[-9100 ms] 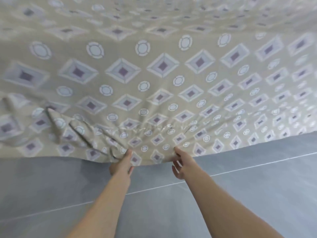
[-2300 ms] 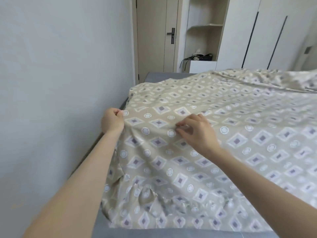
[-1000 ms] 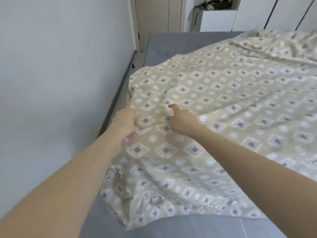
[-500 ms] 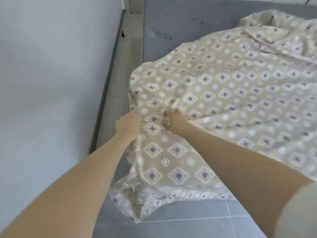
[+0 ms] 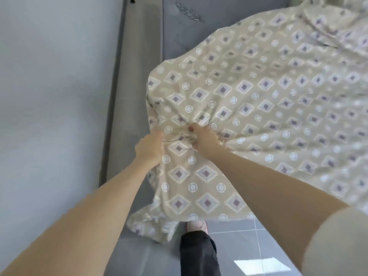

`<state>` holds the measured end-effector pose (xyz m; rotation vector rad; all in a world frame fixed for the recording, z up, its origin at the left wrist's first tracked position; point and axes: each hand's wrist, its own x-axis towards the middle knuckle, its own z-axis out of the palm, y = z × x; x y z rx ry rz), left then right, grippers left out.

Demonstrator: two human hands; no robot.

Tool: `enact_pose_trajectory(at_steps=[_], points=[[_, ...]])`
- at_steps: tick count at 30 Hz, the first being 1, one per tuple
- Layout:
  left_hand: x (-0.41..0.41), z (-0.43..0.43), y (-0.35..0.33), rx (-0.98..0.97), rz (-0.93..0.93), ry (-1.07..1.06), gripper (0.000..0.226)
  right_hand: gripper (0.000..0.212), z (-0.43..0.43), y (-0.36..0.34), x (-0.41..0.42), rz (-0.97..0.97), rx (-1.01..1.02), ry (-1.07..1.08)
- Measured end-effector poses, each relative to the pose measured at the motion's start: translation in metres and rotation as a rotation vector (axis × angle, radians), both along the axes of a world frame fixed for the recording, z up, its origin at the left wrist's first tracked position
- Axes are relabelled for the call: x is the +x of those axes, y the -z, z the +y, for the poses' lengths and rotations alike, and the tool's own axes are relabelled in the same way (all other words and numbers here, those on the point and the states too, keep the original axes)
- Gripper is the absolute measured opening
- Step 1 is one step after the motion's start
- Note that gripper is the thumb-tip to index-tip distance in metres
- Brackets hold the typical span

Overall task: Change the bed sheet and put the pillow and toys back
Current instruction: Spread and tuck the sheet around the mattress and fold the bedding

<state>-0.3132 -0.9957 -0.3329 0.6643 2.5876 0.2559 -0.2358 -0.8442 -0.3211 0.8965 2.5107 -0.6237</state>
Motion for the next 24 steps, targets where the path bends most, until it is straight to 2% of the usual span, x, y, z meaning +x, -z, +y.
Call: enact_pose_trajectory(at_steps=[4, 7, 10, 13, 15, 18, 20, 24], points=[[-0.004, 0.002, -0.007, -0.038, -0.056, 0.008, 0.032, 0.068, 0.002, 0.001, 0.001, -0.053, 0.058, -0.033], [-0.005, 0.002, -0.016, -0.092, -0.122, -0.025, 0.025, 0.060, 0.015, -0.002, 0.005, -0.098, 0.118, -0.184], [-0.010, 0.015, -0.029, -0.114, -0.189, -0.082, 0.031, 0.050, 0.030, -0.012, 0.002, -0.114, 0.037, -0.257], [-0.018, 0.033, -0.041, -0.033, -0.292, -0.208, 0.038, 0.040, 0.043, -0.023, -0.003, -0.101, -0.037, -0.276], [-0.027, 0.044, -0.045, 0.058, -0.370, -0.307, 0.043, 0.038, 0.052, -0.028, -0.009, -0.097, -0.002, -0.264], [-0.043, 0.053, -0.048, 0.184, -0.419, -0.375, 0.057, 0.035, 0.064, -0.038, -0.025, -0.055, 0.067, -0.124], [-0.061, 0.058, -0.047, 0.209, -0.416, -0.362, 0.068, 0.047, 0.069, -0.042, -0.045, -0.010, 0.055, -0.019], [-0.102, 0.071, -0.042, 0.264, -0.367, -0.357, 0.075, 0.074, 0.080, -0.044, -0.094, 0.056, 0.063, 0.023]])
